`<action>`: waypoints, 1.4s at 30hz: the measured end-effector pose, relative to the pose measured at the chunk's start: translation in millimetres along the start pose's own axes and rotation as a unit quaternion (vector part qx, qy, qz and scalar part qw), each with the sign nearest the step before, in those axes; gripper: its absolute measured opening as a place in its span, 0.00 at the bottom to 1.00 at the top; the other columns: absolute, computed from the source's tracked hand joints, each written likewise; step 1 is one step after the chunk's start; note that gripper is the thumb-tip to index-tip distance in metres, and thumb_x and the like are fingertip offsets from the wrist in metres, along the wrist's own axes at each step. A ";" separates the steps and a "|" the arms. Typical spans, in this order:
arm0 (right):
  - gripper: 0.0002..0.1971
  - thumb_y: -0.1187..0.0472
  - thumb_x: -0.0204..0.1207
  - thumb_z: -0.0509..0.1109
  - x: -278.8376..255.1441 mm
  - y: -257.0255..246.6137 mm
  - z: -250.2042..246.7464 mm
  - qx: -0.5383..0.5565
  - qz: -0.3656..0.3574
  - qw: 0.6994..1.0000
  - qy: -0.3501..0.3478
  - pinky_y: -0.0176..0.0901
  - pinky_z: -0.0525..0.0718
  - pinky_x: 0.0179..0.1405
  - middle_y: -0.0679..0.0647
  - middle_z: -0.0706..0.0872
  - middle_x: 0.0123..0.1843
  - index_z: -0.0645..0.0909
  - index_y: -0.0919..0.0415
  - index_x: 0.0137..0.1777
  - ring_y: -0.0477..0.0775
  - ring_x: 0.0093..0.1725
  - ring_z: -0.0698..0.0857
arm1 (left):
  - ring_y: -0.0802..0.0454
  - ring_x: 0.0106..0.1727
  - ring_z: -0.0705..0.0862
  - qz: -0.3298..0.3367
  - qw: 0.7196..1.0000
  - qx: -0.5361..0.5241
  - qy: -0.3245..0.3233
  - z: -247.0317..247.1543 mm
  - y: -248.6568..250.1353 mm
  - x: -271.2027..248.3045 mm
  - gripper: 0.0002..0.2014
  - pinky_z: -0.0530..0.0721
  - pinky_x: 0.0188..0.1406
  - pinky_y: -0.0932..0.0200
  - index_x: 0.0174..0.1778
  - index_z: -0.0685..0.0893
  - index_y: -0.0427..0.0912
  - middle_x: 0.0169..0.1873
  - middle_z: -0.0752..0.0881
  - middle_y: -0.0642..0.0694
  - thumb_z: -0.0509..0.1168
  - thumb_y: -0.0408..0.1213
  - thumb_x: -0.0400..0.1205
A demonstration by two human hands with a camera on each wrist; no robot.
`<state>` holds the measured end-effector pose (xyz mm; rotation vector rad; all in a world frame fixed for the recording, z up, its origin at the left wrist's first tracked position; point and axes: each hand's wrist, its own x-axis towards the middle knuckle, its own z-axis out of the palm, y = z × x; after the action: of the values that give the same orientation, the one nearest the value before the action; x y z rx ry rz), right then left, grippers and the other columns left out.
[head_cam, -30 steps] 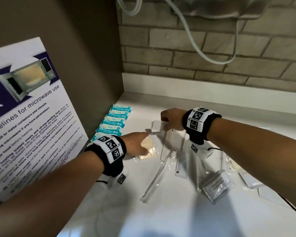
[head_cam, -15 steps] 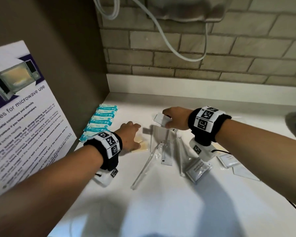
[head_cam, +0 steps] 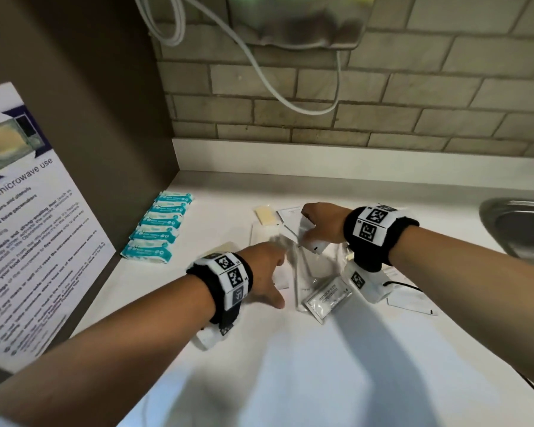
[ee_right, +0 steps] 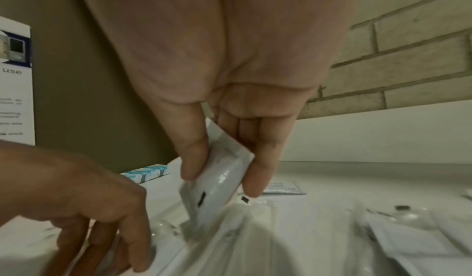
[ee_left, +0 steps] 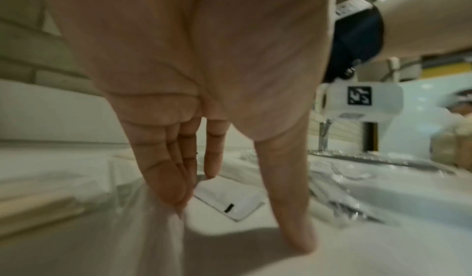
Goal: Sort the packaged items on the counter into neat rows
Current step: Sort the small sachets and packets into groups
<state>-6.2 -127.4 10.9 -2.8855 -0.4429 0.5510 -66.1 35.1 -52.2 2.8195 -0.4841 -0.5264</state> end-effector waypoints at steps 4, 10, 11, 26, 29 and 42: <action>0.12 0.56 0.78 0.69 -10.3 14.0 -2.2 0.007 0.000 1.000 -0.006 0.37 0.67 0.28 0.47 0.72 0.36 0.70 0.58 0.39 0.52 0.39 0.75 | 0.47 0.60 0.84 -0.028 0.999 0.022 0.011 0.4 1.8 5.6 0.35 0.82 0.57 0.59 0.71 0.77 0.43 0.63 0.83 0.47 0.76 0.50 0.70; 0.07 0.60 0.81 0.64 -18.6 30.6 3.4 0.029 0.002 0.999 -0.033 0.38 0.72 0.39 0.52 0.75 0.51 0.74 0.59 0.56 0.54 0.50 0.75 | 0.46 0.37 0.81 -0.015 0.995 0.096 0.027 4.1 12.3 2.5 0.13 0.82 0.36 0.56 0.40 0.79 0.43 0.40 0.83 0.45 0.66 0.50 0.74; 0.10 0.60 0.81 0.64 -22.3 32.1 3.0 0.043 -0.001 0.999 -0.030 0.38 0.72 0.39 0.52 0.76 0.51 0.74 0.60 0.59 0.54 0.50 0.76 | 0.45 0.35 0.81 -0.013 0.993 0.112 0.036 4.8 16.4 1.7 0.13 0.80 0.33 0.56 0.37 0.78 0.41 0.36 0.82 0.44 0.64 0.49 0.76; 0.07 0.65 0.78 0.61 -18.6 45.6 0.6 0.214 -0.008 0.977 0.017 0.43 0.67 0.31 0.53 0.71 0.33 0.67 0.59 0.39 0.53 0.33 0.69 | 0.51 0.31 0.84 -0.093 0.932 -0.291 0.195 -26.5 22.8 6.5 0.12 0.81 0.37 0.54 0.45 0.76 0.39 0.34 0.86 0.43 0.49 0.35 0.88; 0.12 0.66 0.79 0.61 -19.6 47.1 -2.8 0.228 -0.022 0.973 0.018 0.41 0.68 0.27 0.52 0.71 0.32 0.64 0.57 0.35 0.51 0.29 0.71 | 0.55 0.27 0.84 -0.094 0.920 -0.334 0.182 -25.6 25.0 6.5 0.14 0.79 0.31 0.60 0.42 0.76 0.43 0.34 0.87 0.43 0.48 0.36 0.89; 0.08 0.62 0.77 0.67 -20.3 54.8 1.7 0.180 -0.065 0.981 0.038 0.44 0.74 0.38 0.58 0.78 0.39 0.72 0.66 0.45 0.56 0.38 0.77 | 0.45 0.31 0.89 -0.082 0.895 -0.398 0.183 -25.4 40.4 13.1 0.04 0.87 0.35 0.50 0.46 0.78 0.34 0.35 0.90 0.38 0.64 0.32 0.81</action>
<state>-10.8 -185.3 4.0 -2.5031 -0.4619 0.4459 -55.9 -2.5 -21.8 2.0816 0.0585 -0.1459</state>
